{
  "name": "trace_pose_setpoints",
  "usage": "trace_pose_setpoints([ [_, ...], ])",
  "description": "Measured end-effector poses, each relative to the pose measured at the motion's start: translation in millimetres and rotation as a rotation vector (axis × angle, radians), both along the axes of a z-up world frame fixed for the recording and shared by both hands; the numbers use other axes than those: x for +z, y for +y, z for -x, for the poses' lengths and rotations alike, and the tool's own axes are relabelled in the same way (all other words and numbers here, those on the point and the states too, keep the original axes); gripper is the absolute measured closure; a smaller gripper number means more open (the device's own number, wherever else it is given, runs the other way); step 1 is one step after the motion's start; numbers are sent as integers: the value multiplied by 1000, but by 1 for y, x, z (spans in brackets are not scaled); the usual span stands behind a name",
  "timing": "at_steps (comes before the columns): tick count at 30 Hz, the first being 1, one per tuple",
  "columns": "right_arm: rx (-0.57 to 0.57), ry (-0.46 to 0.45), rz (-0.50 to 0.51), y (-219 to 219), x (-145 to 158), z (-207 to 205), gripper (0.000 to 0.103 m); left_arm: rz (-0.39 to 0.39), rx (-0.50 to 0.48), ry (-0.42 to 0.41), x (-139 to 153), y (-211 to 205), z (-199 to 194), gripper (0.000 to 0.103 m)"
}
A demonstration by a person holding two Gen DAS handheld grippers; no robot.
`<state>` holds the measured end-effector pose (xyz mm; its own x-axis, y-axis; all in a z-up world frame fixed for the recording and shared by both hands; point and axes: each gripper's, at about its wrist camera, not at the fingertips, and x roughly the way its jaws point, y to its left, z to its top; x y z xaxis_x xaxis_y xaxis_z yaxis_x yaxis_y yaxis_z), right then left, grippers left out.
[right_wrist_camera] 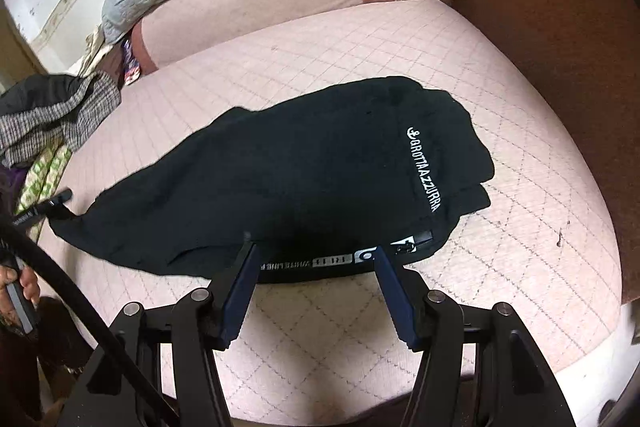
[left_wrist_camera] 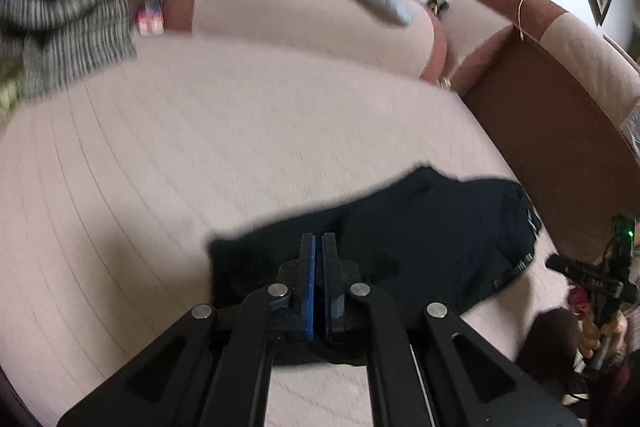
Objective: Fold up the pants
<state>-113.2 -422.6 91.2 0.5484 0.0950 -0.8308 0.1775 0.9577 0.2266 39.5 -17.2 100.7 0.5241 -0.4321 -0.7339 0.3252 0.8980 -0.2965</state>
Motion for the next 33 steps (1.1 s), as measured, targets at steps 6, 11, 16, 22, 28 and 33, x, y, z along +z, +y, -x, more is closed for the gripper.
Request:
trace_pose_setpoints([
  [6,51,-1,-14,25,-2,-10,39,-106,154,3,-13,27,-17,99],
  [11,170,-13,-18,66,8,-32,39,-1,244,136,-49,64,2,99],
  [16,436,-26,-175,155,30,-74,39,206,269,178,-71,76,35,80],
  [22,684,107,-204,308,20,-127,39,184,193,160,-79,56,48,79],
  [28,695,267,-55,402,-17,-159,39,231,182,188,-84,61,50,78],
  [33,645,335,127,415,-39,-166,67,235,168,196,-83,58,53,58],
])
